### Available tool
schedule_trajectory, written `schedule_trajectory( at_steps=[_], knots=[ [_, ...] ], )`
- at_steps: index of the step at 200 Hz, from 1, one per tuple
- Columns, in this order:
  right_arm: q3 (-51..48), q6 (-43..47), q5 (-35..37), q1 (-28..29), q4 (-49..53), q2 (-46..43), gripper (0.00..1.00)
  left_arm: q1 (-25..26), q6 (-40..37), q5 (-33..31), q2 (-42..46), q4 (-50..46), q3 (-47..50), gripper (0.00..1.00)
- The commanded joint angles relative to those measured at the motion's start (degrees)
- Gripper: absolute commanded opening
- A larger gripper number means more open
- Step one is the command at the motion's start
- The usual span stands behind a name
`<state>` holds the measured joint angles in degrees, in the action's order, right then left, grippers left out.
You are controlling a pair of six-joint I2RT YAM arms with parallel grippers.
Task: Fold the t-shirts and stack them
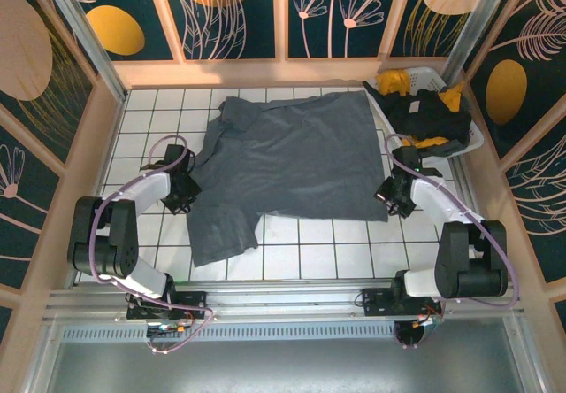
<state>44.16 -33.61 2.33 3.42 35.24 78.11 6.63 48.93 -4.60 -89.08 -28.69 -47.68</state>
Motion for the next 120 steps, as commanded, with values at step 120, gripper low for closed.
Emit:
schedule_trajectory(
  at_steps=[120],
  knots=[
    [-0.4,-4.6,0.9,7.3,0.2,11.7,0.49,-0.2,0.0,1.5,1.3,0.3,-0.8,0.0]
  ],
)
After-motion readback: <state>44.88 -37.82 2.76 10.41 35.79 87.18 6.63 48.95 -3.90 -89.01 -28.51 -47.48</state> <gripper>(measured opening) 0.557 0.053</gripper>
